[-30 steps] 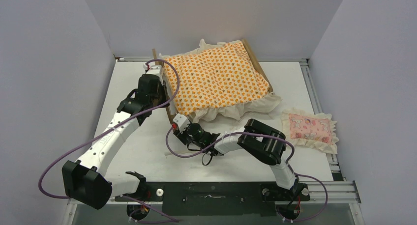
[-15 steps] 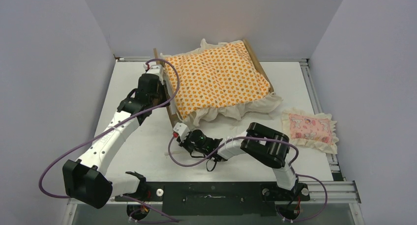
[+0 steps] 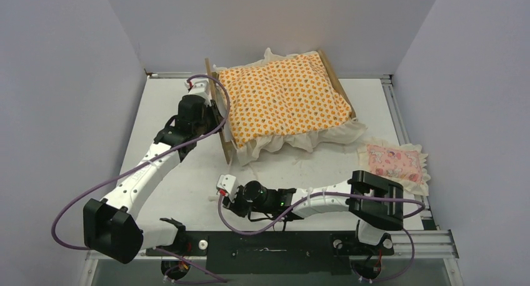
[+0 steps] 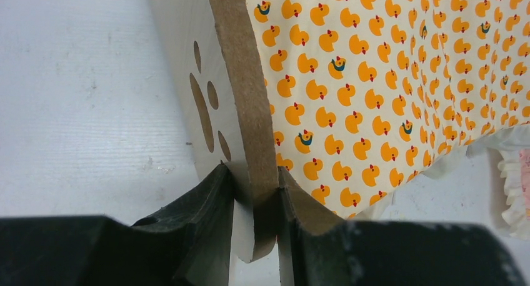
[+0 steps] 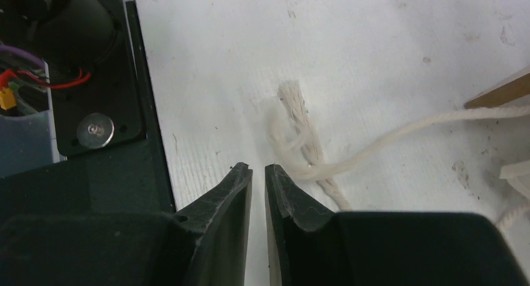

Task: Set up the pet bed

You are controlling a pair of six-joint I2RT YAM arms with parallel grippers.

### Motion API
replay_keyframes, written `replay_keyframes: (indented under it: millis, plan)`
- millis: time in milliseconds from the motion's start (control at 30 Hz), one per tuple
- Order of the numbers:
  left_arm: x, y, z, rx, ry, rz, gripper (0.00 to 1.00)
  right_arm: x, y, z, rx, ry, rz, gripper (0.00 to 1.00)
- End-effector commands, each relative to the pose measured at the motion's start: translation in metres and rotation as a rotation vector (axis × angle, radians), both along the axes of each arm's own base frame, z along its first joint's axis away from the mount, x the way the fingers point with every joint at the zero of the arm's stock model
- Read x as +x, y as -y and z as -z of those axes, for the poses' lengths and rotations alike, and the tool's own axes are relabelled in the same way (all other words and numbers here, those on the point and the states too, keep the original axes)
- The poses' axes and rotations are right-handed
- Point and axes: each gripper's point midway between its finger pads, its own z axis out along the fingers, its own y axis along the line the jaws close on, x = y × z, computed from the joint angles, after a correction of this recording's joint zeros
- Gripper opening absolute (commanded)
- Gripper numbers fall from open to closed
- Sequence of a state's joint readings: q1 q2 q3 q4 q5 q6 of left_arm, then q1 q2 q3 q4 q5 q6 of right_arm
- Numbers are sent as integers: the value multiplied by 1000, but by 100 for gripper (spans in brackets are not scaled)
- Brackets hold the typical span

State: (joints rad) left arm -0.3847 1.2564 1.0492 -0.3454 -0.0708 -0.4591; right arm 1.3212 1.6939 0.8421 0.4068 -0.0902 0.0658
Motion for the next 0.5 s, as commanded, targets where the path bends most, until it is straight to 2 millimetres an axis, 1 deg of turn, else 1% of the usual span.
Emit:
replay_keyframes:
  millis: [0, 67, 100, 167, 233, 333, 400, 467]
  plan:
    - [-19, 64, 14, -187, -85, 191, 15, 1, 20, -13, -3, -55, 90, 21]
    - [-22, 64, 13, -187, -90, 194, 26, 8, 32, -24, -12, -40, 146, 28]
    - [-24, 59, 11, -174, -93, 185, 31, 11, 38, -30, -15, -30, 174, 31]
    - [-28, 42, 6, -129, -86, 147, 45, 19, 53, -38, -33, 2, 216, 38]
    - [-35, 20, -2, -85, -72, 105, 55, 24, 69, -37, -76, 34, 228, 41]
    - [-51, -7, -13, -27, -53, 63, 68, 31, 85, -27, -158, 73, 184, 44]
    - [-63, -23, -15, 15, -49, 31, 72, 36, 89, -21, -198, 110, 137, 45]
    - [-79, -33, -13, 34, -63, 17, 74, 43, 89, -17, -221, 146, 98, 46]
